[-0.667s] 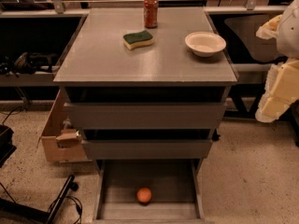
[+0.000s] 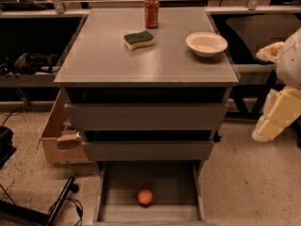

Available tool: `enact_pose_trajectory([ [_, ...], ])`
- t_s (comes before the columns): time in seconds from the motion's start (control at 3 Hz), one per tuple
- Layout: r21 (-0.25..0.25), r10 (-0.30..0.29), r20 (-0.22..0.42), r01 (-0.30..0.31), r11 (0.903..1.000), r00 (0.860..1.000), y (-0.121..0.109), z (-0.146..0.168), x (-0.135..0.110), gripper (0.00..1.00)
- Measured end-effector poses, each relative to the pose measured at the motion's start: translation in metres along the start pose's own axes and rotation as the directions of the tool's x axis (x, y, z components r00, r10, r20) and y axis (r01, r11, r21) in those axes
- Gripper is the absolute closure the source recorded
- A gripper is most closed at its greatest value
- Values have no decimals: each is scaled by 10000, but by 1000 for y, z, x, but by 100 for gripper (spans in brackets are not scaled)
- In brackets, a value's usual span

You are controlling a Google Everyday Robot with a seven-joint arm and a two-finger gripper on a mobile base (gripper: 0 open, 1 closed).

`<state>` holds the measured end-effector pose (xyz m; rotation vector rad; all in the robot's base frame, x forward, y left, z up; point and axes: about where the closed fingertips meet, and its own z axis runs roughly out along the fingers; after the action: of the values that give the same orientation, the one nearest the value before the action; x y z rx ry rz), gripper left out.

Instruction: Pick orange from bottom drawer and place on counter

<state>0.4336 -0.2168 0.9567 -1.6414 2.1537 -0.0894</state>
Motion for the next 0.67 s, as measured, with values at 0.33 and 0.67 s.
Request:
enact_pose_trajectory([
  [0.33,-262,22,762,-2,9997,9971,25,56,29,0],
  [0.67,-394,-145,1457,204,9990,9892,44,127,55,0],
])
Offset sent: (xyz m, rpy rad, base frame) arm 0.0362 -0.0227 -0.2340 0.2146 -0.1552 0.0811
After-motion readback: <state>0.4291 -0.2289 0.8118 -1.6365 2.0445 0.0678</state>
